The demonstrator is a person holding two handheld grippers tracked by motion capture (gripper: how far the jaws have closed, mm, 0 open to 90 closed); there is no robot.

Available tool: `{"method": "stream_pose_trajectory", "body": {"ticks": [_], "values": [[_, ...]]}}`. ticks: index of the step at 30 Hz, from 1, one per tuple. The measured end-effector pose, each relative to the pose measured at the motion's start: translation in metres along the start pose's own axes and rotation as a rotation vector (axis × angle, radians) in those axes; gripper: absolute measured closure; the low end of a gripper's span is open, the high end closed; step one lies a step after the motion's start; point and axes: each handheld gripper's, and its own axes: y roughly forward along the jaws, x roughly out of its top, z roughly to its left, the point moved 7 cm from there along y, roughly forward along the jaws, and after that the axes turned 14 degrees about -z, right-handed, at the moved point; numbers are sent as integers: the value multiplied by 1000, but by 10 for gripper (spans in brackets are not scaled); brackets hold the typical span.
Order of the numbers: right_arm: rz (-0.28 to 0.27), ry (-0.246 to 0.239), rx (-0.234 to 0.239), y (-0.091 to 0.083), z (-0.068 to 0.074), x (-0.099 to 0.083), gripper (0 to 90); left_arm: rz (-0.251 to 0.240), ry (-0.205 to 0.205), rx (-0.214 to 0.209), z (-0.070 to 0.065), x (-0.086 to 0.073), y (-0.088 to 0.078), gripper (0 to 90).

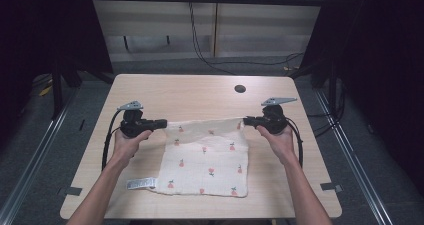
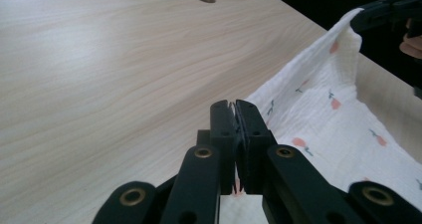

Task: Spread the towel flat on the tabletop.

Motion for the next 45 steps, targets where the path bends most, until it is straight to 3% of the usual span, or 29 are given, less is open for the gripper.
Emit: {"method": "stream_pose_trajectory", "body": {"ticks": [5, 7, 9, 16, 22, 24, 26, 31, 34, 38, 40, 43, 45], "values": [[23, 1, -33, 9, -7, -6, 868, 2, -14, 13, 5, -3, 6, 838], [26, 15, -61, 10, -13, -7, 833, -1, -30, 36, 8, -4, 6, 767], [35, 30, -83, 9, -17, -7, 747, -3, -34, 29, 8, -5, 4, 718], [31, 32, -94, 2, -19, -8, 645, 25, 12, 0, -6, -11, -9, 701], [37, 5, -42, -18, 6, -18, 623, 59, 14, -45, -21, -19, -24, 709], [33, -3, -21, -25, 16, -22, 634, 77, 39, -47, -27, -21, -30, 711], [51, -19, 9, -33, 29, -29, 637, 67, 59, -3, -31, -21, -37, 712], [92, -78, 81, -49, 58, -45, 652, 109, 103, -39, -44, -27, -55, 732], [125, -89, 111, -55, 74, -60, 667, 115, 97, -77, -57, -33, -69, 751], [164, -78, 163, -61, 97, -88, 663, 119, 59, -148, -73, -41, -82, 762], [186, -93, 171, -64, 105, -98, 663, 136, 73, -142, -77, -46, -87, 770], [187, -85, 176, -69, 110, -104, 664, 128, 58, -148, -82, -56, -89, 769], [206, -91, 170, -69, 110, -113, 660, 159, 73, -129, -81, -65, -86, 756]]}}
